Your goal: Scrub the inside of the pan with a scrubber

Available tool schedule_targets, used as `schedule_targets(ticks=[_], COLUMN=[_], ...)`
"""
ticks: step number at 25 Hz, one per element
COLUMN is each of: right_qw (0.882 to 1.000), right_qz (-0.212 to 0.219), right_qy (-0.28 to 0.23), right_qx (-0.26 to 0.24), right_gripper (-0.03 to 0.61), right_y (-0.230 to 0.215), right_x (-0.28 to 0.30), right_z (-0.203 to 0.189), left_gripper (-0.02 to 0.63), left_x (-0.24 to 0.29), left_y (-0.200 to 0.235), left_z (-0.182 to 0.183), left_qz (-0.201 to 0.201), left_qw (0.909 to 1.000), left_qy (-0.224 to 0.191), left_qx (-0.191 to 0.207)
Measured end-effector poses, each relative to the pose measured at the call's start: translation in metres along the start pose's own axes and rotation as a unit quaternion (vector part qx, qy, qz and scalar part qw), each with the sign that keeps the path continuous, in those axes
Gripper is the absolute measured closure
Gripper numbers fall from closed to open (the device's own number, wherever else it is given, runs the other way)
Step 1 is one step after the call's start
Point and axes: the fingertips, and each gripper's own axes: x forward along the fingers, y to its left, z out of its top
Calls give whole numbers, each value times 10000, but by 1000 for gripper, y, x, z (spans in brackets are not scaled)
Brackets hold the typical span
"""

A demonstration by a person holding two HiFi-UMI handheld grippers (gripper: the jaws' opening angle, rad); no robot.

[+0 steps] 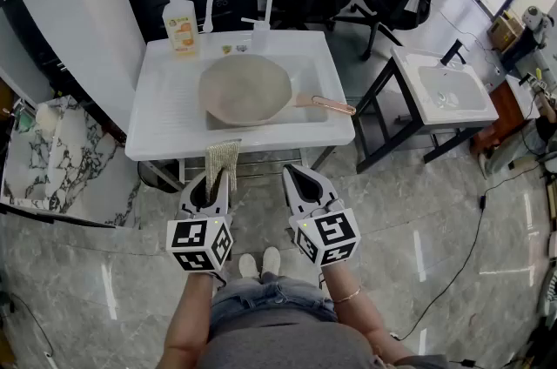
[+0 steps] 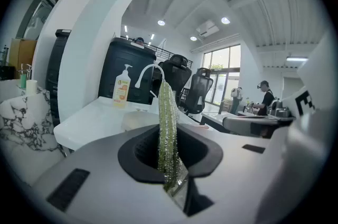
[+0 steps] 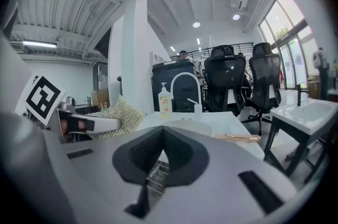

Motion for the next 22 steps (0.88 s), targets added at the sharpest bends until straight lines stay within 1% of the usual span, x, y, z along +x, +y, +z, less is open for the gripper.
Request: schedule_targets(ticks=[7,11,18,22], right_qw=[9997,9994,9990,9992], right_qz=[135,229,272,193], right_qy=[-159,-236,-302,-298], right_qx=[121,94,170,181], right_gripper=[569,568,568,568], right_y=[-17,-24,-46,-59], right_x=[3,4,6,8], right_z=[4,6,10,10], left_gripper=[546,546,546,546], left_x=[15,23,33,36], left_y=[-12,-16,-20,-17], left_z=[1,1,6,14], left_qz=[0,34,189,337], left_qw=[10000,10000,9997,9992], left_qy=[-35,-41,-113,-186], left_qx=[59,82,63,71])
